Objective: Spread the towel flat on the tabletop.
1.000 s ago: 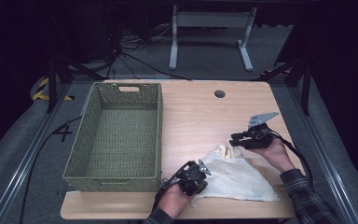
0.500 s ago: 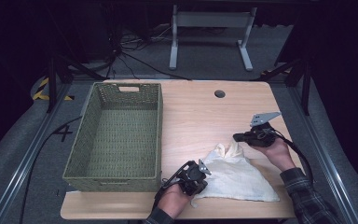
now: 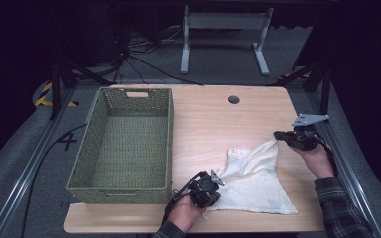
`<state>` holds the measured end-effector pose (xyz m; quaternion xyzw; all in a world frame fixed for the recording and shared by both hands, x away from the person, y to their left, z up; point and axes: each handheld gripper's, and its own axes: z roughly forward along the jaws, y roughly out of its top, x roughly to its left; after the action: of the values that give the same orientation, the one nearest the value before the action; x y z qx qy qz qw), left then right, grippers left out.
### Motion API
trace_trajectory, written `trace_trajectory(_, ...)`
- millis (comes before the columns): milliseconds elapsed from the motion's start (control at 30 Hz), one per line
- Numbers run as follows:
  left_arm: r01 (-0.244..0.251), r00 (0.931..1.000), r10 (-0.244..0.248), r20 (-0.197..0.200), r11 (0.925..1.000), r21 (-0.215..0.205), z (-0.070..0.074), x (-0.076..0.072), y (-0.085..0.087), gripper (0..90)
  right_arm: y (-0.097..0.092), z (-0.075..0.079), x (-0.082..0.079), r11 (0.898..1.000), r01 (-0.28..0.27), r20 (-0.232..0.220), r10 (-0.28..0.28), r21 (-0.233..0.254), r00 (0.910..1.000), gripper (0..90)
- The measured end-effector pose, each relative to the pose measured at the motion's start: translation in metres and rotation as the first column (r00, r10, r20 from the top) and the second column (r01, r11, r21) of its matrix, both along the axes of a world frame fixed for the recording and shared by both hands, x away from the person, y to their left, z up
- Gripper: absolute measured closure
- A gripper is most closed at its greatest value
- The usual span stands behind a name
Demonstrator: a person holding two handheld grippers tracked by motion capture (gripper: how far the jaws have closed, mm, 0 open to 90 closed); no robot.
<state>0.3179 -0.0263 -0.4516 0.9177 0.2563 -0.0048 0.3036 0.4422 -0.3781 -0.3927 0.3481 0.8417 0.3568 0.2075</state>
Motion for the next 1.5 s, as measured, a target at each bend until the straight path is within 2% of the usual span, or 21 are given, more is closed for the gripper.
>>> trace_trajectory(33,-0.001,1.0,0.001,-0.001,1.0,0.0,0.0,0.0,0.0,89.7,-0.003,0.0,0.002,1.0,0.026,0.011,-0.025,-0.016,0.9996,88.5)
trace_trajectory(133,-0.001,1.0,0.001,-0.002,1.0,-0.001,0.0,0.0,0.0,89.6,-0.005,-0.004,0.005,0.999,0.05,0.012,-0.05,-0.014,0.9987,87.8)
trace_trajectory(167,-0.001,1.0,0.001,-0.002,1.0,-0.001,0.0,0.0,0.0,89.7,-0.006,-0.006,0.006,0.999,0.039,0.007,-0.039,0.011,0.9992,78.0)
trace_trajectory(200,-0.001,1.0,0.001,-0.002,1.0,-0.001,0.0,0.0,0.0,89.7,-0.006,-0.006,0.006,0.999,0.039,0.007,-0.039,0.011,0.9992,78.0)
trace_trajectory(233,-0.002,1.0,0.002,-0.001,1.0,-0.001,0.0,0.0,0.0,89.6,-0.008,-0.005,0.005,0.998,0.029,0.004,-0.029,0.049,0.9996,76.1)
trace_trajectory(267,-0.002,1.0,0.002,-0.001,1.0,-0.001,0.0,0.0,0.0,89.6,-0.009,-0.004,0.005,0.998,0.027,0.0,-0.027,0.06,0.9996,74.8)
trace_trajectory(367,-0.005,1.0,0.005,-0.006,1.0,-0.003,0.0,0.0,0.0,89.6,-0.012,-0.004,0.002,0.997,0.022,-0.013,-0.021,0.076,0.9997,74.7)
trace_trajectory(533,-0.005,1.0,0.005,-0.004,1.0,-0.006,0.0,0.0,0.001,89.6,-0.025,-0.017,-0.008,0.994,0.021,-0.082,-0.013,0.103,0.9966,73.0)
trace_trajectory(700,-0.007,1.0,0.007,-0.007,1.0,-0.003,0.0,0.0,0.001,89.6,-0.025,-0.036,-0.014,0.995,0.022,-0.147,-0.008,0.096,0.9891,69.1)
trace_trajectory(867,0.0,1.0,0.0,-0.002,1.0,-0.004,0.0,0.0,0.0,89.6,-0.021,-0.046,-0.006,0.993,0.027,-0.178,-0.007,0.114,0.984,69.5)
trace_trajectory(967,-0.004,1.0,0.004,-0.005,1.0,-0.005,0.0,0.0,0.001,89.6,-0.018,-0.051,-0.002,0.994,0.034,-0.198,-0.014,0.099,0.9801,78.3)
trace_trajectory(1033,-0.003,1.0,0.003,-0.004,1.0,-0.005,0.0,0.0,0.001,89.6,-0.017,-0.053,-0.001,0.994,0.026,-0.209,-0.003,0.106,0.9778,86.1)
trace_trajectory(1133,0.001,1.0,-0.001,-0.002,1.0,-0.004,0.0,0.0,0.0,89.6,-0.019,-0.051,-0.003,0.992,0.04,-0.196,-0.015,0.123,0.9806,84.4)
trace_trajectory(1233,0.002,1.0,-0.002,-0.003,1.0,-0.004,0.0,0.0,0.0,89.5,-0.025,-0.046,-0.004,0.987,0.064,-0.177,-0.038,0.145,0.9835,71.5)
trace_trajectory(1333,0.0,1.0,0.0,-0.002,1.0,-0.005,0.0,0.0,0.0,89.5,-0.027,-0.049,-0.001,0.986,0.075,-0.206,-0.043,0.151,0.9777,64.6)
trace_trajectory(1433,0.001,1.0,-0.001,-0.003,1.0,-0.005,0.0,0.0,0.001,89.5,-0.023,-0.054,0.001,0.989,0.068,-0.222,-0.037,0.13,0.9744,64.5)
trace_trajectory(1500,0.002,1.0,-0.002,-0.002,1.0,-0.004,0.0,0.0,0.001,89.5,-0.02,-0.056,0.002,0.991,0.055,-0.239,-0.024,0.121,0.9706,73.6)
